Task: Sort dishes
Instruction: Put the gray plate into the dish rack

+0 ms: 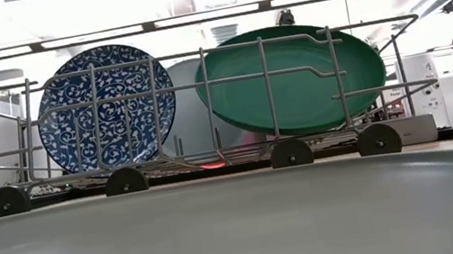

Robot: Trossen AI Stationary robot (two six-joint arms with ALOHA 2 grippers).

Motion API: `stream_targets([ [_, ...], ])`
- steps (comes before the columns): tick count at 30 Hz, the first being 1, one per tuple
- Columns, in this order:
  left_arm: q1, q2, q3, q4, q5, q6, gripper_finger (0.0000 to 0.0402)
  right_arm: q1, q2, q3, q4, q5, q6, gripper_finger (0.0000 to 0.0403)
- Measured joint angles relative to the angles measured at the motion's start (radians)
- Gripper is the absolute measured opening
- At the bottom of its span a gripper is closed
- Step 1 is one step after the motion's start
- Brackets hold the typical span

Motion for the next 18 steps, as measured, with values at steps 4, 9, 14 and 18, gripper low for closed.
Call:
stream_targets([
  [4,0.0,0.014,-0.031,0.01,-0.006,-0.027,0.0,-0.009,0.086,0.002,0.145,0.05,0.035,0.0196],
  [9,0.008,0.036,-0.069,0.059,-0.011,-0.04,0.0,-0.043,0.163,0.003,0.24,0.05,0.035,0.0222],
  [14,0.01,0.068,-0.081,0.088,-0.039,-0.046,0.0,-0.088,0.215,0.003,0.283,0.03,0.021,0.0245],
  [18,0.01,0.082,-0.085,0.1,-0.076,-0.046,0.0,-0.126,0.25,0.004,0.35,0.0,-0.023,0.0254],
])
